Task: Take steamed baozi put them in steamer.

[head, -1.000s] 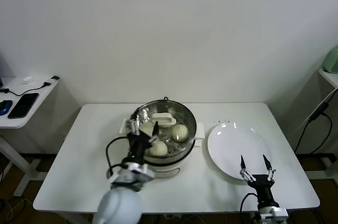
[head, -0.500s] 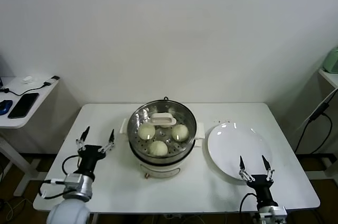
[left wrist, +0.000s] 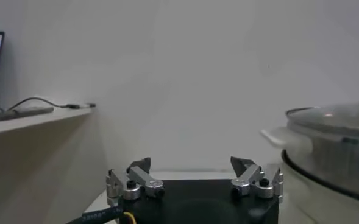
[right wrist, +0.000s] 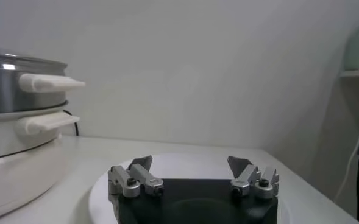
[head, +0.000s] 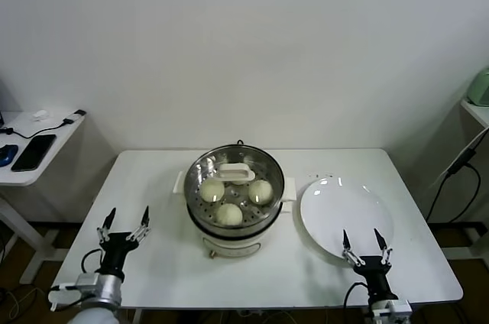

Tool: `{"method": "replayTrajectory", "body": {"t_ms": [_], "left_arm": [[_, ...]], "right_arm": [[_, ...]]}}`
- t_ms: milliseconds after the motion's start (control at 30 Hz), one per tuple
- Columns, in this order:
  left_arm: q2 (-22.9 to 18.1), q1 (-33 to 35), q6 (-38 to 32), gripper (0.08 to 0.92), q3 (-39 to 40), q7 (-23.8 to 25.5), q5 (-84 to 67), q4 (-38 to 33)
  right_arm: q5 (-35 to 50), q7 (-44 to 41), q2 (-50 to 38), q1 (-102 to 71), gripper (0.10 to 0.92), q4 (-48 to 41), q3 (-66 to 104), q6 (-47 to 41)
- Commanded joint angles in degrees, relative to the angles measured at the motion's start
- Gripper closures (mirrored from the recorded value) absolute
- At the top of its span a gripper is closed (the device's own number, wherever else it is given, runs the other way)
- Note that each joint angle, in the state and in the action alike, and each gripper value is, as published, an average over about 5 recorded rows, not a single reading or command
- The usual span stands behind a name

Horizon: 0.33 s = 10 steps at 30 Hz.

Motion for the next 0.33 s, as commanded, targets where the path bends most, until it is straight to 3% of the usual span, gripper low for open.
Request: {"method": "replayTrajectory", "body": {"t_ms": [33,333], "left_arm": [[0.7,1.3,-4.2,0.177,-0.3,0.7,-2.3,2.9],[0.2,1.9,-4.3,0.177,0.4,1.0,-1.4,1.6]], "right_arm": [[0.3,-0.3,0.1,0.0,0.203,-0.2,-0.2,-0.2],[0.3,-0.6,0.0,-0.2,0.203,0.0,-0.2,-0.5]]}}
